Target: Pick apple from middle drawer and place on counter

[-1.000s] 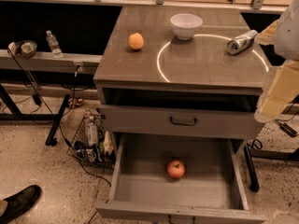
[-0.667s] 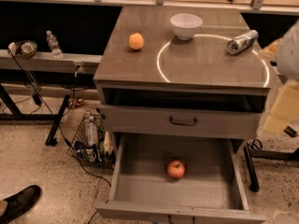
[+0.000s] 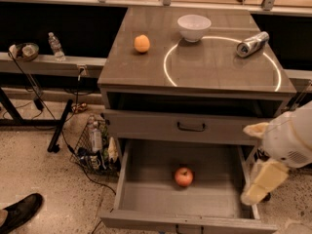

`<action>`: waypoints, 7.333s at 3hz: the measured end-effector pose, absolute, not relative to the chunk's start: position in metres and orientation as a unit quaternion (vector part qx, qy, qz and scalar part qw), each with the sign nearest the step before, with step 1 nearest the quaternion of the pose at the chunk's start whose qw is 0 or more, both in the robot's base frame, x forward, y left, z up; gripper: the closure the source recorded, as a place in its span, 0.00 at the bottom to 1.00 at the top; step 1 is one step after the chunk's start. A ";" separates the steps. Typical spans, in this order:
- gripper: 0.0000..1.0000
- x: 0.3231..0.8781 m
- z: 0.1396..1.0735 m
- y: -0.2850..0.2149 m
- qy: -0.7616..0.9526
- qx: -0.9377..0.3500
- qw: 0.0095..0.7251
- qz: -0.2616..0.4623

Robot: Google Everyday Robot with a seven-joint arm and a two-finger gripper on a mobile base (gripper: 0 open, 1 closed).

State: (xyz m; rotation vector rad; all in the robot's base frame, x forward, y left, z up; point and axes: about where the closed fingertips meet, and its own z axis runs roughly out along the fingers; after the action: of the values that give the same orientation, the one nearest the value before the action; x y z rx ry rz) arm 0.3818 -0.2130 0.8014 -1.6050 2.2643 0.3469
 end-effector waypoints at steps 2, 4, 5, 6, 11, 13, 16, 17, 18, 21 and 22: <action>0.00 0.378 0.734 -0.183 0.790 -0.558 0.166 0.195; 0.00 0.386 0.683 -0.162 0.811 -0.494 0.201 0.240; 0.00 0.427 0.633 -0.133 0.806 -0.463 0.253 0.268; 0.00 0.463 0.590 -0.124 0.803 -0.439 0.283 0.287; 0.00 0.545 0.441 -0.150 0.774 -0.427 0.388 0.262; 0.03 0.565 0.384 -0.139 0.770 -0.428 0.385 0.277; 0.80 0.550 0.421 -0.137 0.751 -0.428 0.414 0.284; 1.00 0.525 0.472 -0.142 0.752 -0.431 0.406 0.291; 1.00 0.508 0.518 -0.148 0.762 -0.432 0.382 0.296; 1.00 0.503 0.631 -0.168 0.764 -0.436 0.404 0.251; 1.00 0.494 0.696 -0.162 0.743 -0.467 0.431 0.212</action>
Offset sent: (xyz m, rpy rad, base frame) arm -0.0031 0.0262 -0.0559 0.0970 0.0734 0.0217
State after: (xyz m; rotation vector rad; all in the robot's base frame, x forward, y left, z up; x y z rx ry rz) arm 0.4944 -0.1620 0.6960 -1.1642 1.8522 0.5282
